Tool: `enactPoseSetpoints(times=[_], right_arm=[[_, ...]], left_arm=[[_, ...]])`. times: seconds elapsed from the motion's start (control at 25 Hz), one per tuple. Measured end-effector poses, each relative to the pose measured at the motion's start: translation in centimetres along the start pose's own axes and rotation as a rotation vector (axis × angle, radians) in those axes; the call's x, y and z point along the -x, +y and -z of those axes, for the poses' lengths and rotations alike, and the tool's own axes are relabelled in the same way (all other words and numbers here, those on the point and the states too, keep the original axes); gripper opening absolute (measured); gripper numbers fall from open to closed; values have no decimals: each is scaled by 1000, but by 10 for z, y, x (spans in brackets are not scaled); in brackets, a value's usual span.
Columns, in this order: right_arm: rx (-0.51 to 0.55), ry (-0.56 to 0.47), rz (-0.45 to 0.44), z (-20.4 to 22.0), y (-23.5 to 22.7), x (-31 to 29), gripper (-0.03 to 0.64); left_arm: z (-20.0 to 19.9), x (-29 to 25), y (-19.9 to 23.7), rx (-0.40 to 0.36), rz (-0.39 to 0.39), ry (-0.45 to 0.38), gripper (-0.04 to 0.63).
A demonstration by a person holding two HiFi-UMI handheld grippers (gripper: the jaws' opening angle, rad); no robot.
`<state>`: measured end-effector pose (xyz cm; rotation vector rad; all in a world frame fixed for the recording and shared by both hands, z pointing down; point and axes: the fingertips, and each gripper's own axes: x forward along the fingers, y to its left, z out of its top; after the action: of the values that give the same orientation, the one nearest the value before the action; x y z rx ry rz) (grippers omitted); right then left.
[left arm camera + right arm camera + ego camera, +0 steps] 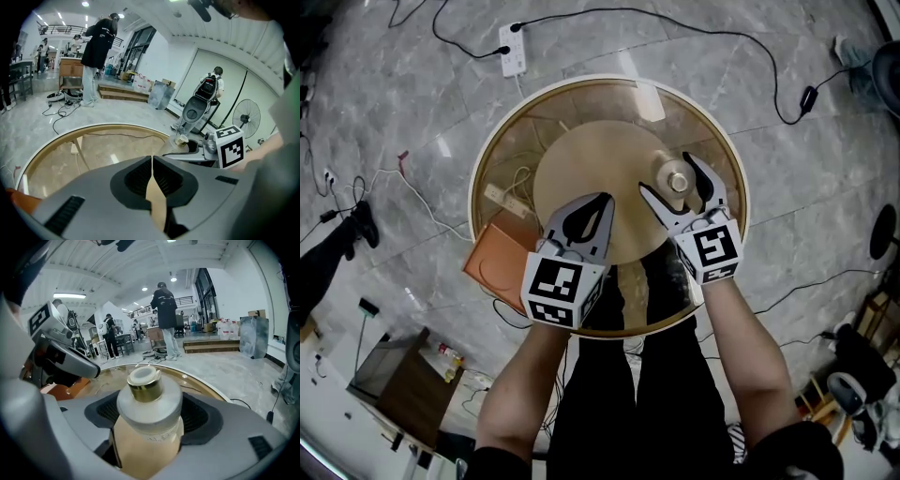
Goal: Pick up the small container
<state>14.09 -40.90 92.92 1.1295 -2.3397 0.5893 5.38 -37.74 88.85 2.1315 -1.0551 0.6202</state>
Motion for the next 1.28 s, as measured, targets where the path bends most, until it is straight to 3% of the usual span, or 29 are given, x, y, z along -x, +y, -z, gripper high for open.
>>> enactPoseSetpoints(times=[0.48,0.8,1.28], right_arm=[[109,-10,-23,-1,14,-22,379],[177,45,-33,7,20,-23,356],[28,-22,-8,1,8,-9,342]], left_arm=[[11,0,15,23,-17,8,26],[20,6,15,30,-17,21,26],[23,19,5,-1,-6,24,26]])
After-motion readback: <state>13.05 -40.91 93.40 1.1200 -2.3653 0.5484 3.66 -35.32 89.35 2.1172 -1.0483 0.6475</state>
